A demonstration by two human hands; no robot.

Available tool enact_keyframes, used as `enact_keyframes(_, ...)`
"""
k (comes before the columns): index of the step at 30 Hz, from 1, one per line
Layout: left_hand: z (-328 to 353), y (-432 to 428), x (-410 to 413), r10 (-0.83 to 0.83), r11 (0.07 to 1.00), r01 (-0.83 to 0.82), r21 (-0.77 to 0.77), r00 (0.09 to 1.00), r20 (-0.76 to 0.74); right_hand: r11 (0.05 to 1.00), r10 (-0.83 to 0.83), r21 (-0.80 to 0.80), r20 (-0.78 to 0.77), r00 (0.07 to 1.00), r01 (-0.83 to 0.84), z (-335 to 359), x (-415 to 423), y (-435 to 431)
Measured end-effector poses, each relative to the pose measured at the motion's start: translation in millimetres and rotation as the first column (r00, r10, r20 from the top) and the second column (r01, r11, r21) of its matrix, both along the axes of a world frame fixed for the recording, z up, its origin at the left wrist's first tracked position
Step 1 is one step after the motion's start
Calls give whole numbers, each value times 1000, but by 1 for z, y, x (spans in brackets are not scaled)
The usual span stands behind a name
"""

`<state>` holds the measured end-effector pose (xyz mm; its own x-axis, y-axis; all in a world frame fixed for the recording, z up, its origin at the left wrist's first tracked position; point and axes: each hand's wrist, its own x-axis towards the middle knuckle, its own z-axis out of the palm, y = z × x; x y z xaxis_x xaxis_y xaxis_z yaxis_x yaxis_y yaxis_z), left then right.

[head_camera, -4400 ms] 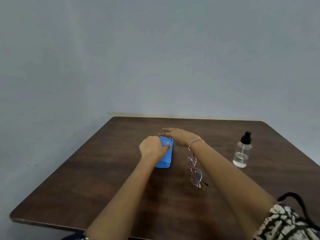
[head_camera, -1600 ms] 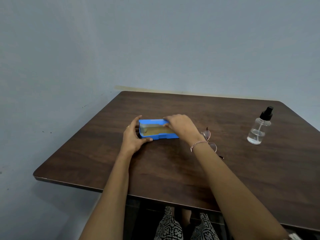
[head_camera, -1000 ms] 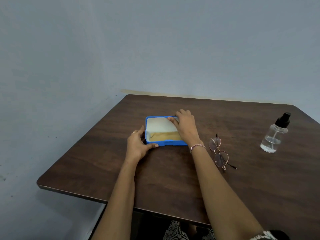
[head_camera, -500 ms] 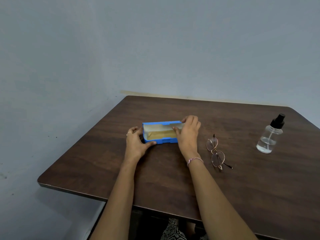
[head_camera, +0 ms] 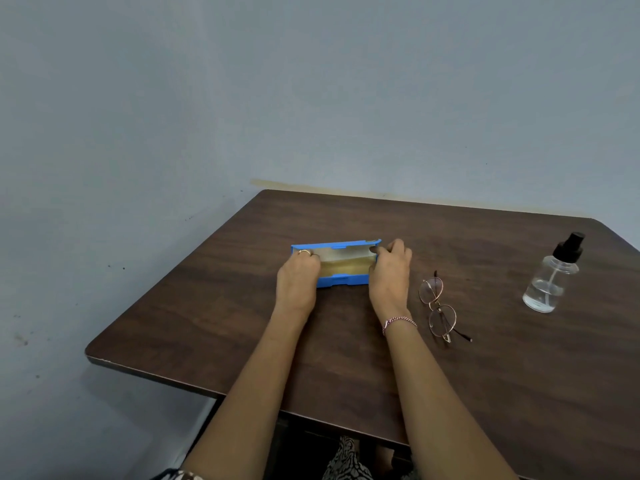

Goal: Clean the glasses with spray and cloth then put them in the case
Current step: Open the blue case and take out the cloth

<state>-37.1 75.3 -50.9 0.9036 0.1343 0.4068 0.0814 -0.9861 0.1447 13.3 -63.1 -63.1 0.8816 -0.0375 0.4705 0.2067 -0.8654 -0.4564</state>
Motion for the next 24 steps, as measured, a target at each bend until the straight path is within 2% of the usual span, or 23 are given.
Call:
enact_keyframes(8, 3, -6, 8, 90, 991, -82, 105, 993, -76, 991, -36, -135, -104, 994, 22, 6, 2, 1)
enact_keyframes(17, 3, -6, 8, 116, 991, -109, 78, 990, -80, 994, -86, -76, -139, 987, 76, 4, 10, 3)
enact_keyframes(24, 5, -2, 15, 119, 992, -113, 50, 984, -136, 1000, 5, 19, -117, 993, -3, 3, 12, -3)
